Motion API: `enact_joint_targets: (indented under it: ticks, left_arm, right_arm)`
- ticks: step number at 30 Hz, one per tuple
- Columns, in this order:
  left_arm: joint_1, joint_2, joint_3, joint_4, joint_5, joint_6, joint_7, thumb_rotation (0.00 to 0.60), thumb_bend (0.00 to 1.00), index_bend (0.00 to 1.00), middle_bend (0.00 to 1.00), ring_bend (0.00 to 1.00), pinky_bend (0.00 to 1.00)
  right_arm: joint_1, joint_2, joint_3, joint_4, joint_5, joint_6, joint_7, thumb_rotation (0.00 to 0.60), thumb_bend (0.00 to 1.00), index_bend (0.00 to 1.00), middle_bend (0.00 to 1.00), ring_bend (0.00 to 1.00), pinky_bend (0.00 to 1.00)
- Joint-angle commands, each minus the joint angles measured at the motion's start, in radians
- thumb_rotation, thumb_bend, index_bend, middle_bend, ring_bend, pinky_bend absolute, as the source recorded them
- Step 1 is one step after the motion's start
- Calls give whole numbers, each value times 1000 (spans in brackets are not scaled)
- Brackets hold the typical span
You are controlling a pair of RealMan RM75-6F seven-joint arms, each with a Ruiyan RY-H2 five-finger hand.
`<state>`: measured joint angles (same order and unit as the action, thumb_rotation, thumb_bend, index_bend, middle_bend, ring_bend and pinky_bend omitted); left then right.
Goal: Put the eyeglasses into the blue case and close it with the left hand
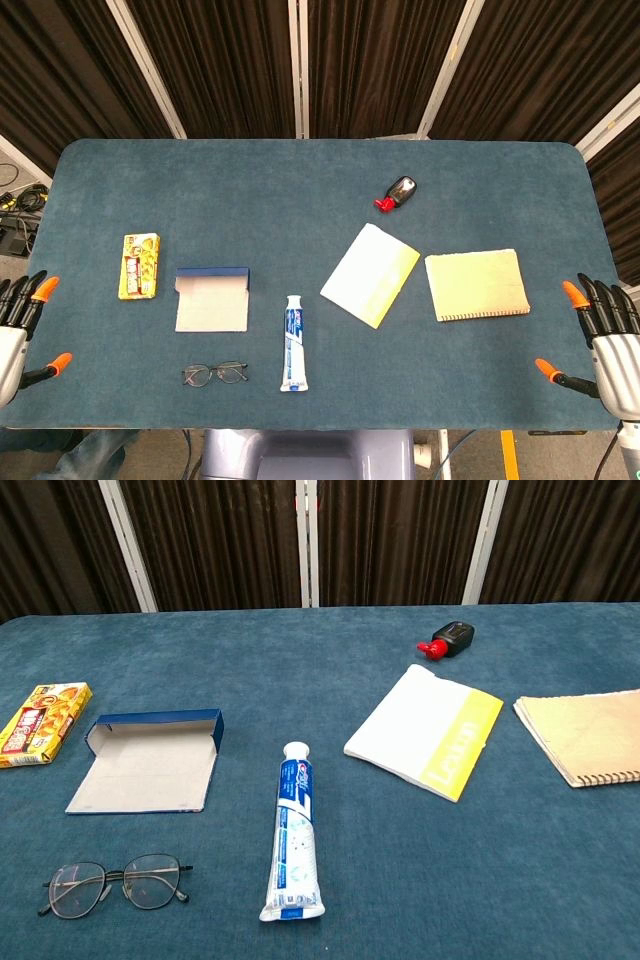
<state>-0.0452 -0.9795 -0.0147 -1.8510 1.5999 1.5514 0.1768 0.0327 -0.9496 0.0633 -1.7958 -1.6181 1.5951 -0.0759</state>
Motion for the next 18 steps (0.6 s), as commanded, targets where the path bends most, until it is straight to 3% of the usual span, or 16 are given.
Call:
enact_joint_targets:
  ticks: [1,8,12,15,18]
  left_arm:
    - [-3,5,2,0,-2,-9,-7,600,0,0,0,0,0]
    - [-11,17,18,-8,-5,-46,-27,600,0,0,0,0,0]
    - [-41,54,73,-60,46,-141,-123,600,0,12,0,0,0]
    - [-65,42,82,-68,50,-196,-82,600,16,164,0,0,0]
    - [-98,-10,70,-101,-7,-276,16,600,108,328,0,0,0]
  right_arm:
    - [0,0,1,-2,1,0,-2,600,0,0,0,0,0]
    - [0,0,0,-8,-6,3,-7,600,0,0,0,0,0]
    - [-1,1,0,-14,-8,6,-6,600,0,0,0,0,0]
    - [-2,4,-2,-14,-7,3,4,600,0,0,0,0,0]
    - [1,10,-6,-17,-8,-8,19,600,0,0,0,0,0]
